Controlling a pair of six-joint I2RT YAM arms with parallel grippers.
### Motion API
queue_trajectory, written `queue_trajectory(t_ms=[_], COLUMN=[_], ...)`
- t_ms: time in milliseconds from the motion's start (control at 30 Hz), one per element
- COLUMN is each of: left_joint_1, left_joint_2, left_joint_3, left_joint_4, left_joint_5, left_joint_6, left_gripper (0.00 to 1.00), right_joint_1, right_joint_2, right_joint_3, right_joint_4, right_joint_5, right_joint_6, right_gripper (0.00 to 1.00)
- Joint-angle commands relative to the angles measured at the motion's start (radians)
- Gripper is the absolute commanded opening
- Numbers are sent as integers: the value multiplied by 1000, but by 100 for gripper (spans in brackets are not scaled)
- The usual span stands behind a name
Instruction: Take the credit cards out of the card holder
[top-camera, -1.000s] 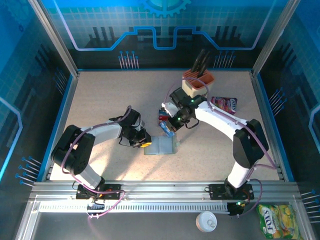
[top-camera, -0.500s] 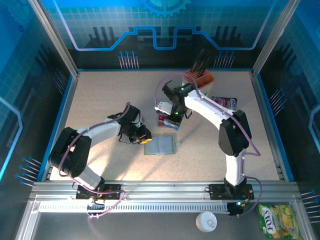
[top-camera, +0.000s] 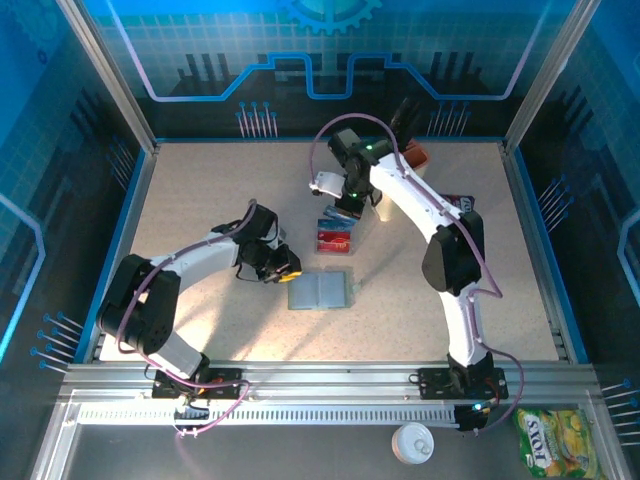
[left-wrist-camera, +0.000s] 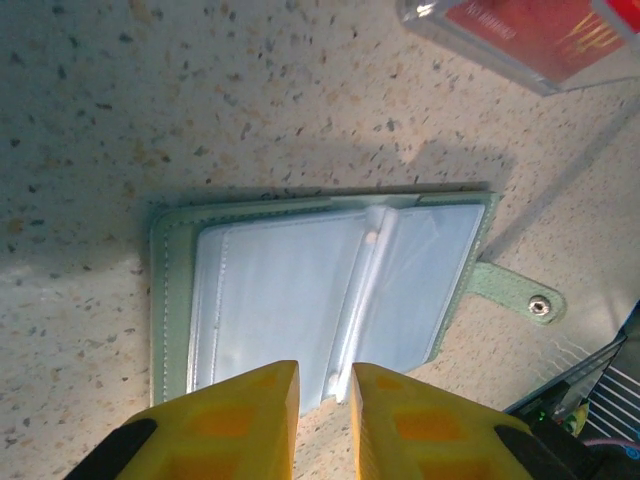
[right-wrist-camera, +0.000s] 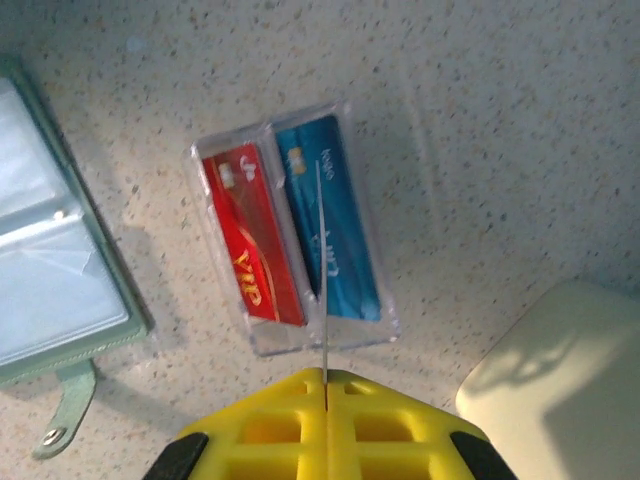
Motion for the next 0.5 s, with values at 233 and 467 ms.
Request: queue_trajectory(t_ms=[233,467], left_joint_1=[23,27], left_joint_2=[-7,-5], left_joint_3=[22,14], left_joint_4=[-39,-36], left_joint_5=[-6,-9], left_joint_6=[20,16], left_gripper=[22,22], right_joint_1=[-14,-14], right_joint_2=[130,160], right_joint_3=[160,156], right_joint_4=[-106,-97], right_joint_5=[-33,-29], right_joint_6=[-65,-59], right_gripper=[5,14])
